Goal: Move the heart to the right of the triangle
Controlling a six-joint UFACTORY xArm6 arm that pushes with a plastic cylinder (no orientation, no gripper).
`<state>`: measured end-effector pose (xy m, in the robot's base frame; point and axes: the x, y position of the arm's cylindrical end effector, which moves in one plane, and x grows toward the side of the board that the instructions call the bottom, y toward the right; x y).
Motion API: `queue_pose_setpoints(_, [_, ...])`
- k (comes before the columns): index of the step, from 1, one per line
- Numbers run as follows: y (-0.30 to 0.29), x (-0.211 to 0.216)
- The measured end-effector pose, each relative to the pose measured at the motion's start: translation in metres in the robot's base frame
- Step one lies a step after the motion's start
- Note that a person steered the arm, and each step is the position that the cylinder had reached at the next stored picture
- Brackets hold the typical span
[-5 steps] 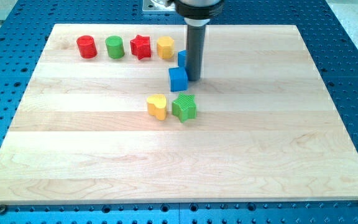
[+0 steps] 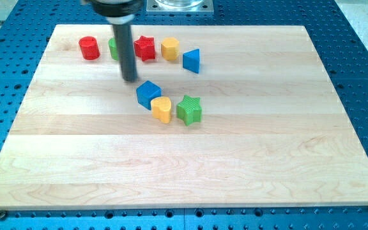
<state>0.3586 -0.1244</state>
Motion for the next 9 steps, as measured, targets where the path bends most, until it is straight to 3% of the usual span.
queue_pose_setpoints(1, [-0.023,0.029])
queue_pose_setpoints(2, [-0.025,0.111])
queue_pose_setpoints(3, [-0.002,0.138])
queue_pose_setpoints(4, [0.047,0.137])
queue_pose_setpoints(5, [0.089,0.103])
queue_pose_setpoints(9, [0.064,0.088])
